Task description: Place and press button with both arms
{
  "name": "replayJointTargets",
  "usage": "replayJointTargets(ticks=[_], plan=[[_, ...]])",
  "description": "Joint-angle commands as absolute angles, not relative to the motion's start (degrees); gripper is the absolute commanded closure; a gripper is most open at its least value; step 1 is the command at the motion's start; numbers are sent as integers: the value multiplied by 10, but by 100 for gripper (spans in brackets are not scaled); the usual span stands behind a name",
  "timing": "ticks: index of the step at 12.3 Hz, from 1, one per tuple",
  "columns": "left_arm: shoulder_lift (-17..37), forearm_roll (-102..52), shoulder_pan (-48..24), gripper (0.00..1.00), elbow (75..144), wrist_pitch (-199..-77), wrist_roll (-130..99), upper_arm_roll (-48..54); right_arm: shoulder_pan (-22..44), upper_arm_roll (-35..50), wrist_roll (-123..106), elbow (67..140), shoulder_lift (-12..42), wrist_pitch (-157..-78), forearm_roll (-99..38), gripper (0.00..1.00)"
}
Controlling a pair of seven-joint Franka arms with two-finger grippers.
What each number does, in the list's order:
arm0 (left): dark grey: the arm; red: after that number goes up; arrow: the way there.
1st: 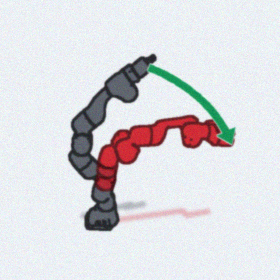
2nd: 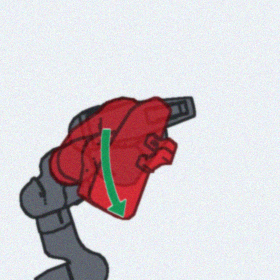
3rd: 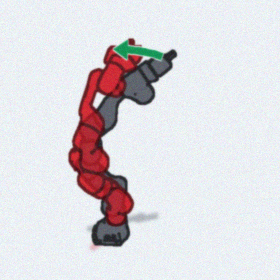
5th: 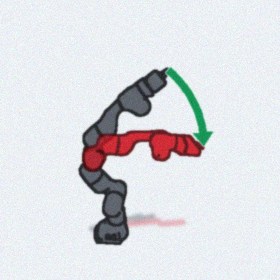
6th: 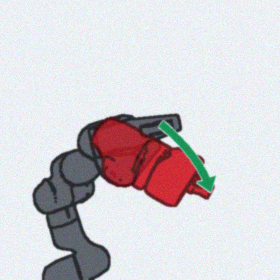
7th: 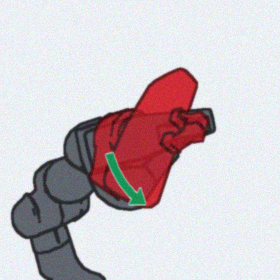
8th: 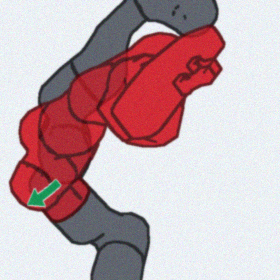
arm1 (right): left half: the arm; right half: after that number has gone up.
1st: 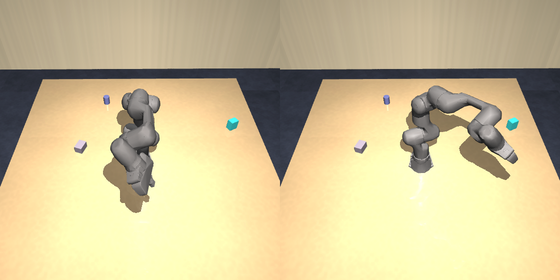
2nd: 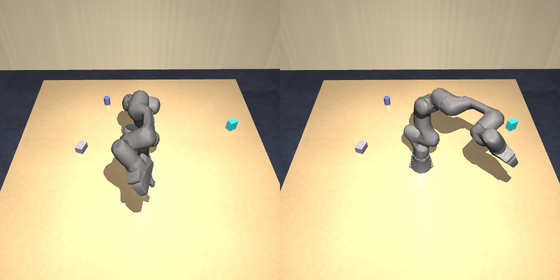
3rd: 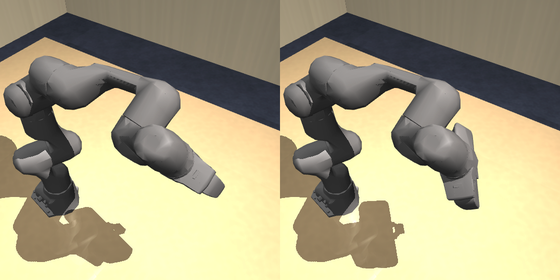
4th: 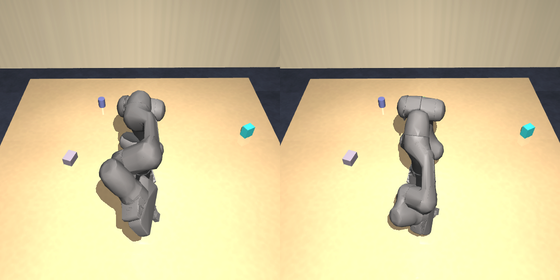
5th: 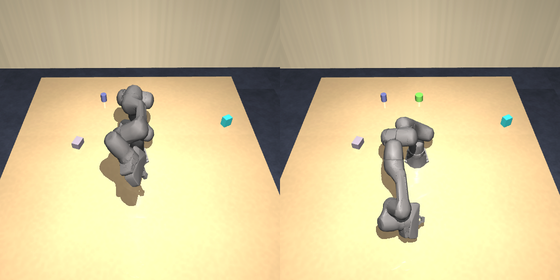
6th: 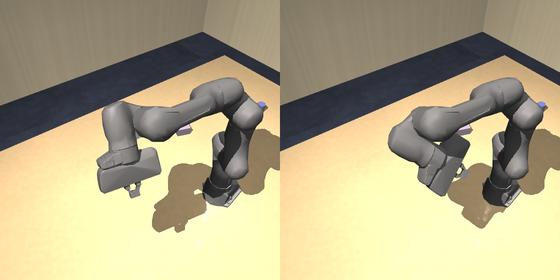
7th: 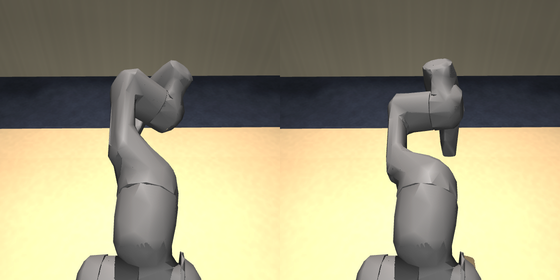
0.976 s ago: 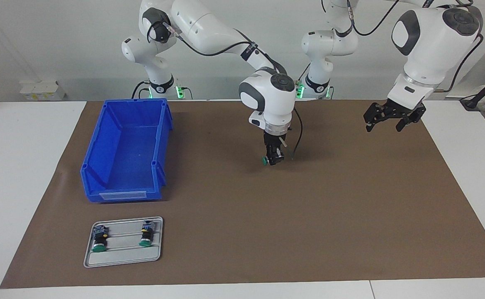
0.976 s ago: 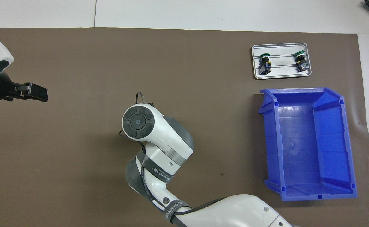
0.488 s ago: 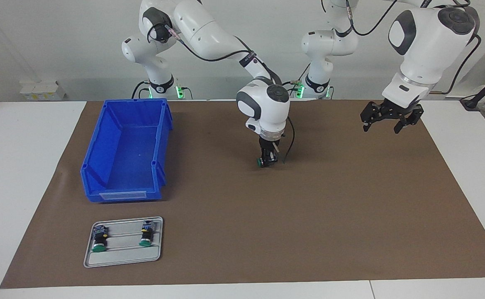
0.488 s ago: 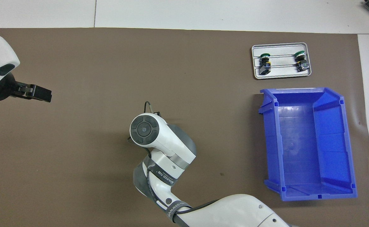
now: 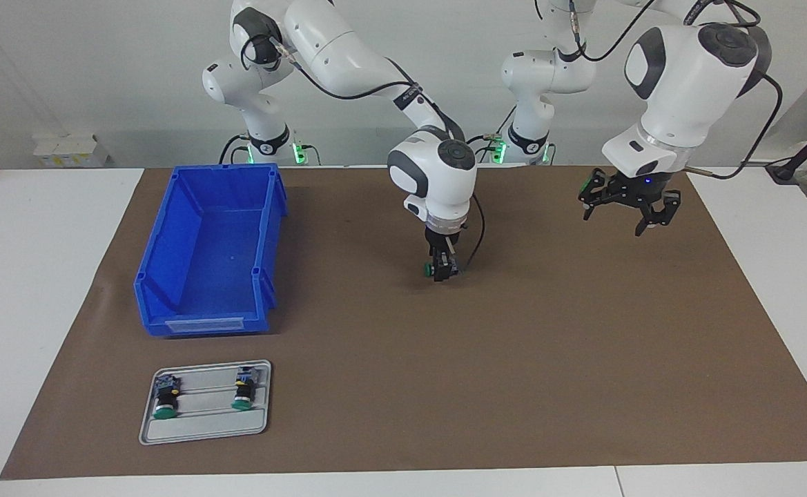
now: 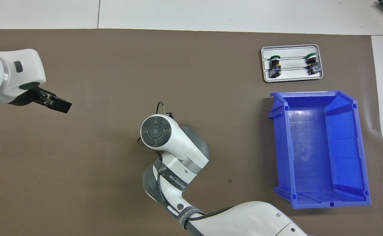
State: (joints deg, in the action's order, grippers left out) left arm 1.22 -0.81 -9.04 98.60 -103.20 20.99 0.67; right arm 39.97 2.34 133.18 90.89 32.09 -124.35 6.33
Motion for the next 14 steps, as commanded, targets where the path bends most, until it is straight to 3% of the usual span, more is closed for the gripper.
replayJointTargets(ticks=[1, 7, 14], plan=[[-13, -12, -109, 0, 1017, -1055, 236, 1, 369, 28, 1306, 924, 287, -1234, 69, 14], [-17, -13, -132, 0, 1029, -1056, 365, 1, 285, 31, 1111, 929, 214, -1173, 66, 5], [45, -12, -278, 0, 1036, -1087, 369, 1, 201, 31, 820, 932, 136, -1098, 33, 1]])
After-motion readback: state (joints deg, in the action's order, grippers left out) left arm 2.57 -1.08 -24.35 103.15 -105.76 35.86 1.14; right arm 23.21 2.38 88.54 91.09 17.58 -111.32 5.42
